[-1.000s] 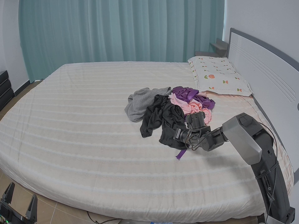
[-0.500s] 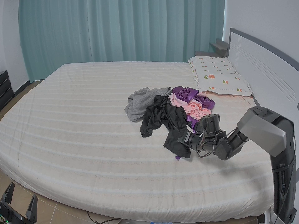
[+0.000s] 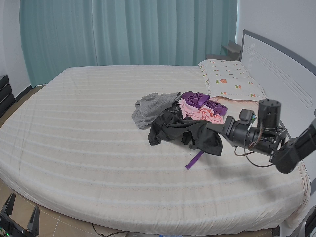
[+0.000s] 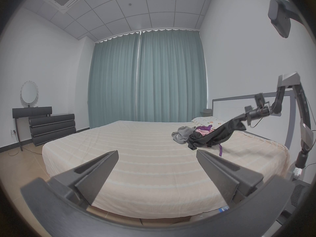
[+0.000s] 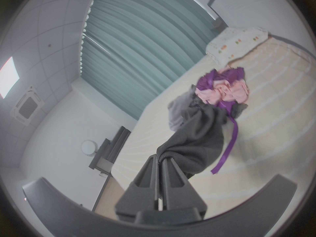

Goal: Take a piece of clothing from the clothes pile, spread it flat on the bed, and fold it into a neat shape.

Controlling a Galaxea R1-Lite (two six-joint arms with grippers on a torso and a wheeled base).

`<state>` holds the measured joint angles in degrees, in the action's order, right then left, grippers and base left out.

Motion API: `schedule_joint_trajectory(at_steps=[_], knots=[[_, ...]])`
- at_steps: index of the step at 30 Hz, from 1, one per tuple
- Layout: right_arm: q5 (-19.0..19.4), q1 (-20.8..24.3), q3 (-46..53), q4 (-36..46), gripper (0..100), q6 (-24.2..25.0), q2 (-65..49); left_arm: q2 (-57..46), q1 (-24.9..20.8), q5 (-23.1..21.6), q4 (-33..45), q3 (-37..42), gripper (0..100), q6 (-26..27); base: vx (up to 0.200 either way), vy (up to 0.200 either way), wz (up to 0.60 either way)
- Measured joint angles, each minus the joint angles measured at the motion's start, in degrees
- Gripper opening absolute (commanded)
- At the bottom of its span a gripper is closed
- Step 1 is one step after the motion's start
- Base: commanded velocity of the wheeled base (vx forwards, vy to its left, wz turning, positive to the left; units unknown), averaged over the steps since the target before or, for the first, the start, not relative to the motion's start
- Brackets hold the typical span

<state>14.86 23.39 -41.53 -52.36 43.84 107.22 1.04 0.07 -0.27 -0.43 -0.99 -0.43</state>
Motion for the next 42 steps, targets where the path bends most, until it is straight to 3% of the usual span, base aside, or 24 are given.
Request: schedule_joint_trajectory(at_steps=[9, 14, 24, 32, 36, 42], knots=[[0.13, 3.19, -3.47, 12.79, 0, -0.56, -18.8, 0.0, 0.0, 0.0, 0.0, 0.0, 100, 0.0, 0.0, 0.0, 0.0], [0.16, 3.94, -6.36, 14.42, 0, -1.19, -23.72, 0.0, 0.0, -0.28, 0.0, -0.02, 100, 0.02, 0.0, 0.0, 0.0], [0.13, 4.69, -6.7, 14.48, 0, -1.96, -26.15, 0.0, -0.21, -1.43, 0.0, -0.02, 100, -0.37, 0.0, 0.0, 0.0], [0.16, 6.16, -6.78, 14.54, 0, -2.18, -25.94, 0.0, -0.17, -0.82, -1.45, -0.17, 100, -3.75, 0.0, 0.0, 0.0], [0.13, 6.38, -6.91, 14.51, 0, -2.18, -25.75, 1.05, -0.17, -1.07, -2.9, -4.22, 100, -7.09, 0.0, 0.0, 0.0], [-0.3, 6.53, -7.23, 14.4, 0, -2.18, -25.05, 9.65, -0.67, -7.69, -3.36, -9.45, 100, -9.86, 0.0, 0.0, 0.0]])
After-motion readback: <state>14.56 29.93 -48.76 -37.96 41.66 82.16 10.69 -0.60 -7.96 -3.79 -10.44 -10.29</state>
